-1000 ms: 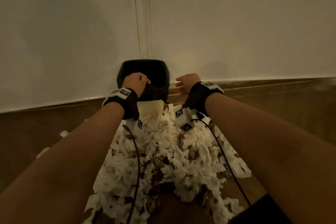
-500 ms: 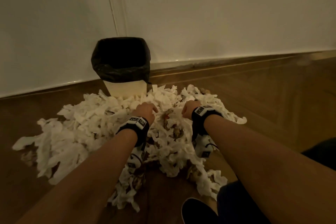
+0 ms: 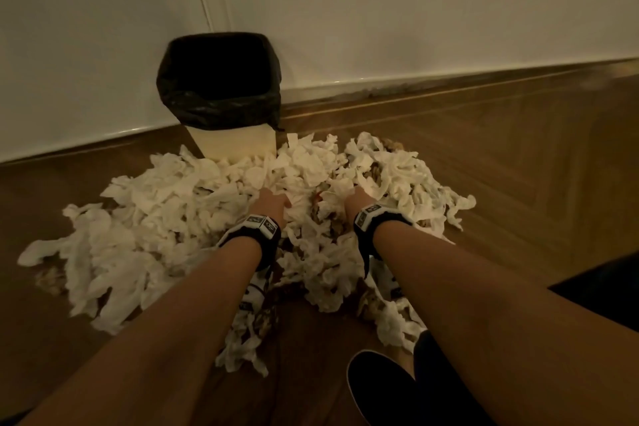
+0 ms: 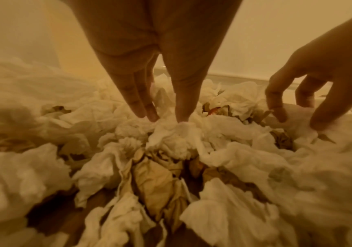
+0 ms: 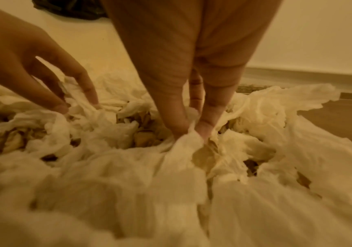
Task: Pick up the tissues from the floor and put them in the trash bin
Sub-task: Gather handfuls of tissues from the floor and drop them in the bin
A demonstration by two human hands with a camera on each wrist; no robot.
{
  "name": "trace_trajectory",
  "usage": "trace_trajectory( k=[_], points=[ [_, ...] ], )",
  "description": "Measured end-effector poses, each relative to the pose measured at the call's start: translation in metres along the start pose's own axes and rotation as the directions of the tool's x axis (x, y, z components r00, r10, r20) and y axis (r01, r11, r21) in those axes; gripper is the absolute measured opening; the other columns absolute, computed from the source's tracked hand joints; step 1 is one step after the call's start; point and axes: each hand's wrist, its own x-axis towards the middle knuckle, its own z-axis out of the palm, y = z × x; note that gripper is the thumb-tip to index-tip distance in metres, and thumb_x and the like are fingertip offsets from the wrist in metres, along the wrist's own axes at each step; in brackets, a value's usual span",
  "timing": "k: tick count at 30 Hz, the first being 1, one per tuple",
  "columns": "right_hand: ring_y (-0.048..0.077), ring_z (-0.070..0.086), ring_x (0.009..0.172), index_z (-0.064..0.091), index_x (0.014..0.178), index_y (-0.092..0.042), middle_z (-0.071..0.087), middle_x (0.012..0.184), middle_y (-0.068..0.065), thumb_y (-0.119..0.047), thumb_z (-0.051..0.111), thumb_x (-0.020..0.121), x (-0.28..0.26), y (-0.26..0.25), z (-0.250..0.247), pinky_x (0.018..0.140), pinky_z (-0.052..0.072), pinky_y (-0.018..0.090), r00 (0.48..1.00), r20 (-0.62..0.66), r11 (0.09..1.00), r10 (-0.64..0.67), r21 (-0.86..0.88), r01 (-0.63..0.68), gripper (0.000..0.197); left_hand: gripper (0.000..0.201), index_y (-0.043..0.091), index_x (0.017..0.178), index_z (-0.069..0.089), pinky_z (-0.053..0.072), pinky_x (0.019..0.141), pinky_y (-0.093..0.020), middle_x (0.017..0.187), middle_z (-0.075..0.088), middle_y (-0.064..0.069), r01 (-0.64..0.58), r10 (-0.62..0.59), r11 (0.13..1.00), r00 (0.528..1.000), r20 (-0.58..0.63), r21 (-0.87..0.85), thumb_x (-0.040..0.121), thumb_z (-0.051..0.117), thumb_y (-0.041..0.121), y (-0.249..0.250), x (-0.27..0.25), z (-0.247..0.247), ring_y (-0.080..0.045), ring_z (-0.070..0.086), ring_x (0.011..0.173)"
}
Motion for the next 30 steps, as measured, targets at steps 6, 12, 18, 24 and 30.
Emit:
trace_trajectory(
  k=[6,12,18,24,30],
  points=[
    [0.03,0.06,0.106,0.063,0.112,0.001,0.062,0.117,0.016,-0.013,0.058,0.09,-0.004,-0.002,-0.03,0.091,0.05,0.034,1.0,-0.014,0.996,-0.028,0.086,0.029,0.026,0.024,0.011,0.112,0.063,0.05,0.089,-0.035,0.121,0.06,-0.014,0.03,-0.042,0.991,0.995,-0.093,-0.128,0.094,0.047,0.007,-0.002,0.006,-0.009,-0.028,0.058,0.107],
    [0.021,0.058,0.101,0.056,0.129,-0.007,0.061,0.114,0.003,-0.007,0.05,0.095,-0.007,-0.007,-0.048,0.091,0.048,0.025,0.996,0.071,0.629,-0.063,0.777,-0.015,0.035,0.043,0.014,0.137,0.04,0.041,0.096,-0.041,0.134,0.043,-0.021,0.058,-0.108,0.939,0.986,-0.129,-0.338,0.095,0.035,0.004,-0.007,0.008,-0.022,-0.038,0.046,0.118],
    [0.026,0.051,0.124,0.051,0.133,-0.011,0.051,0.137,0.011,-0.019,0.056,0.092,-0.029,-0.016,-0.072,0.084,0.046,0.028,0.993,0.047,0.468,-0.108,0.884,0.009,0.042,0.037,0.009,0.131,0.049,0.042,0.099,-0.042,0.134,0.048,-0.02,0.071,-0.172,0.866,0.972,-0.161,-0.496,0.096,0.039,0.014,-0.014,-0.005,-0.055,-0.038,0.048,0.118],
    [0.024,0.043,0.131,0.038,0.143,-0.017,0.045,0.143,0.007,-0.008,0.058,0.09,-0.057,-0.034,-0.11,0.101,0.031,0.016,0.954,-0.181,0.741,-0.24,0.6,0.301,0.057,0.052,0.008,0.13,0.046,0.044,0.095,-0.038,0.13,0.048,-0.015,0.026,-0.179,0.842,0.956,-0.233,-0.538,0.087,0.06,0.034,-0.011,-0.036,-0.105,-0.035,0.049,0.116],
    [0.031,0.053,0.121,0.056,0.127,-0.002,0.056,0.13,0.019,-0.008,0.059,0.09,-0.089,-0.087,-0.157,0.099,0.044,0.033,0.957,-0.216,0.29,-0.193,0.919,0.266,0.038,0.03,0.001,0.124,0.048,0.049,0.072,-0.034,0.11,0.063,-0.019,-0.075,-0.116,0.861,0.934,-0.338,-0.502,0.095,0.044,0.01,-0.009,-0.069,-0.158,-0.025,0.06,0.088]
  ],
)
